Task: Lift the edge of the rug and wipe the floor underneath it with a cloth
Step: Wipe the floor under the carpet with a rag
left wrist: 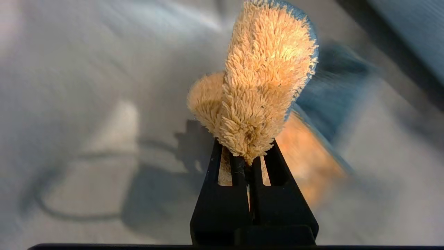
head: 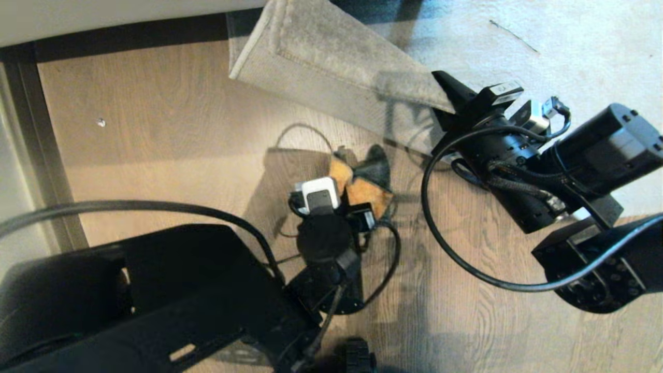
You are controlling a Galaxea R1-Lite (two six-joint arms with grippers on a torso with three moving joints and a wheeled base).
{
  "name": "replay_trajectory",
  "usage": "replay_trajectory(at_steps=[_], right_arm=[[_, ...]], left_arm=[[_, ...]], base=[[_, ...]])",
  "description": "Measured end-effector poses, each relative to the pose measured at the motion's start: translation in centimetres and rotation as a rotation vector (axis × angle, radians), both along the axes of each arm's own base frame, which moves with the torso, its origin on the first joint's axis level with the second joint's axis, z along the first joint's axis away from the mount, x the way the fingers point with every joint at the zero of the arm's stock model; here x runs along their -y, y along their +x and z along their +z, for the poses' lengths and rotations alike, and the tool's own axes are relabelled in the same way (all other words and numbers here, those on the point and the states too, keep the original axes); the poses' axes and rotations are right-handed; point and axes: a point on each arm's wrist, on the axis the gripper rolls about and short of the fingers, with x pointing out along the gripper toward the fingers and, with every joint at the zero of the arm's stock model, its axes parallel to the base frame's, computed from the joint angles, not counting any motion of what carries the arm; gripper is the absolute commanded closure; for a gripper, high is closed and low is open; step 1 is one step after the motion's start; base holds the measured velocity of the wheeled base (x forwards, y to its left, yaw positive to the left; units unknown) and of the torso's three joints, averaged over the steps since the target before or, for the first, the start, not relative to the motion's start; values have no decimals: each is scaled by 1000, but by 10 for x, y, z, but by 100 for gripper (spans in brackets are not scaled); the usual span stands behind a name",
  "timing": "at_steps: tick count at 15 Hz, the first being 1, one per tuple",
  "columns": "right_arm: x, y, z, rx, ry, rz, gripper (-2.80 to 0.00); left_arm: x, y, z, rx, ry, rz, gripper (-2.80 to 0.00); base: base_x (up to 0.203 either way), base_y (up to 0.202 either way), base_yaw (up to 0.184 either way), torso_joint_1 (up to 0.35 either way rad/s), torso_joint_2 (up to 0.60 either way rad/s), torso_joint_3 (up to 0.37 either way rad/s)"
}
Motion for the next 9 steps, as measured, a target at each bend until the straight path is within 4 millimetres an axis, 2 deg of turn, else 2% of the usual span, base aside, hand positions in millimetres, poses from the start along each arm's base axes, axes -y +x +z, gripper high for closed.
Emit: replay_trajectory(at_steps=[3, 5, 7, 9], right_arm=[[0, 0, 0, 0, 0, 0, 0], [0, 0, 0, 0, 0, 0, 0], [1, -1, 0, 0, 1, 0, 0], [1, -2, 1, 2, 1, 0, 0]], left_arm=[[-48, 36, 22, 43, -17, 111, 0], [-80, 51, 39, 78, -14, 164, 0], [-106, 51, 48, 87, 12, 179, 0], [-122, 39, 49, 63, 42, 182, 0]], base=[[0, 0, 0, 0, 0, 0], [0, 0, 0, 0, 0, 0], [0, 0, 0, 0, 0, 0], [0, 0, 0, 0, 0, 0]])
